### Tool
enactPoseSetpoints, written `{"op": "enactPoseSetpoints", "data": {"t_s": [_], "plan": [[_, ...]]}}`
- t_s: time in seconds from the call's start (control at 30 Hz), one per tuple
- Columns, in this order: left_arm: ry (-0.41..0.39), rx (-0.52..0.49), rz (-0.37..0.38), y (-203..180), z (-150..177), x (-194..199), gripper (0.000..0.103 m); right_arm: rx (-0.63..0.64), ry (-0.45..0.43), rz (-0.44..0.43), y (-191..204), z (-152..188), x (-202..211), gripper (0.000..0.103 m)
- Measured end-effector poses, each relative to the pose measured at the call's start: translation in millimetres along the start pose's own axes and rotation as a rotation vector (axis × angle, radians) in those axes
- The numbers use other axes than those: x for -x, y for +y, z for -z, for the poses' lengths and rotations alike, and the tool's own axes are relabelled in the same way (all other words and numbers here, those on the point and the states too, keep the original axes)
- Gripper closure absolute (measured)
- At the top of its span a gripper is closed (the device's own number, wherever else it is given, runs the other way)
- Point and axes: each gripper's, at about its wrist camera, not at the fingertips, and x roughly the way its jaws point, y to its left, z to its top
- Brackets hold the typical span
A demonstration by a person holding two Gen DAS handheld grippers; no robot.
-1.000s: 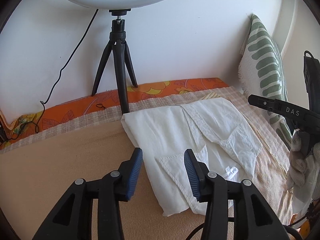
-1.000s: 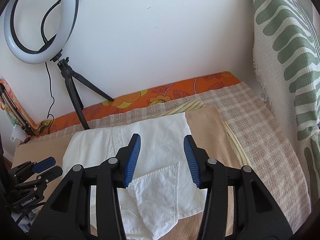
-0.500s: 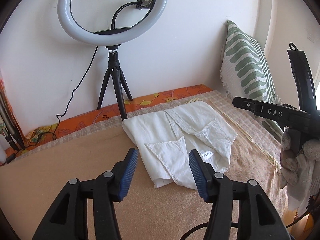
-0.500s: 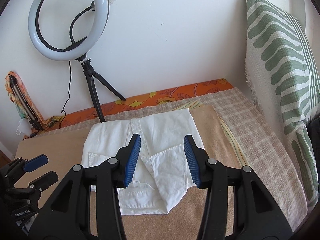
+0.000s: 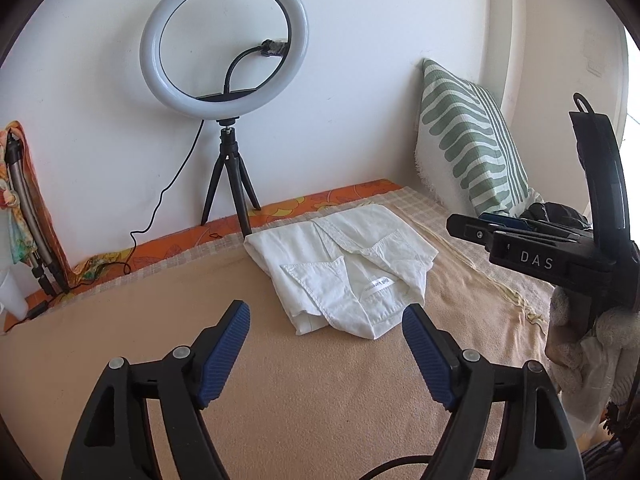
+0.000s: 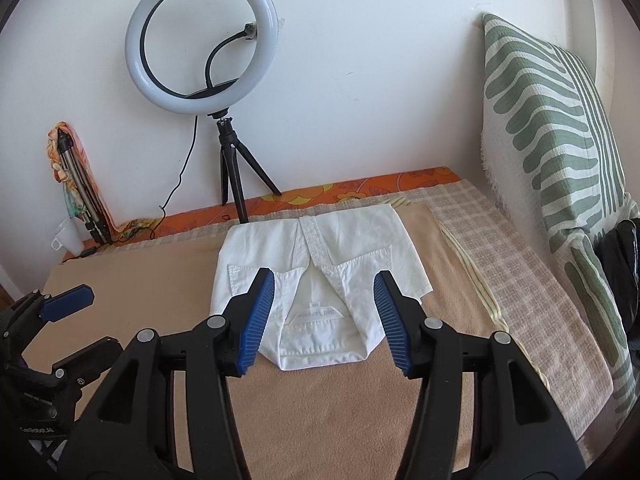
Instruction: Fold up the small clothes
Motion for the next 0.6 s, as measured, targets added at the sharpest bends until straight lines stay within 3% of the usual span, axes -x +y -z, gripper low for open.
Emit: {"op": "enactPoseSetpoints", "data": {"t_s": [0.17, 0.33, 0.43, 0.53, 0.6], "plan": [[-0.005, -0.009, -0.004, -1.0, 16.1, 12.6, 0.017, 0.011, 0.009, 0.027, 11.6, 21.6, 7.2, 0.047], [-0.024, -0.006, -0.021, 3.6, 29.1, 29.2, 0.009, -0.023, 0.014, 0.057, 18.5, 39.0, 15.1, 0.038], [-0.052, -0.026, -0.049, 5.4, 36.5, 41.9, 0.001, -0.061, 0.005, 0.069, 20.0, 50.7, 22.9, 0.027], [-0.071, -0.052, -0.092, 6.6, 43.7, 50.8, 0.0, -0.053, -0.004, 0.091, 24.6, 59.0, 28.6, 0.021], [-0.059, -0.057, -0.103, 7.4, 46.9, 51.8, 0.0, -0.067, -0.011, 0.084, 26.0, 62.6, 31.1, 0.009]]}}
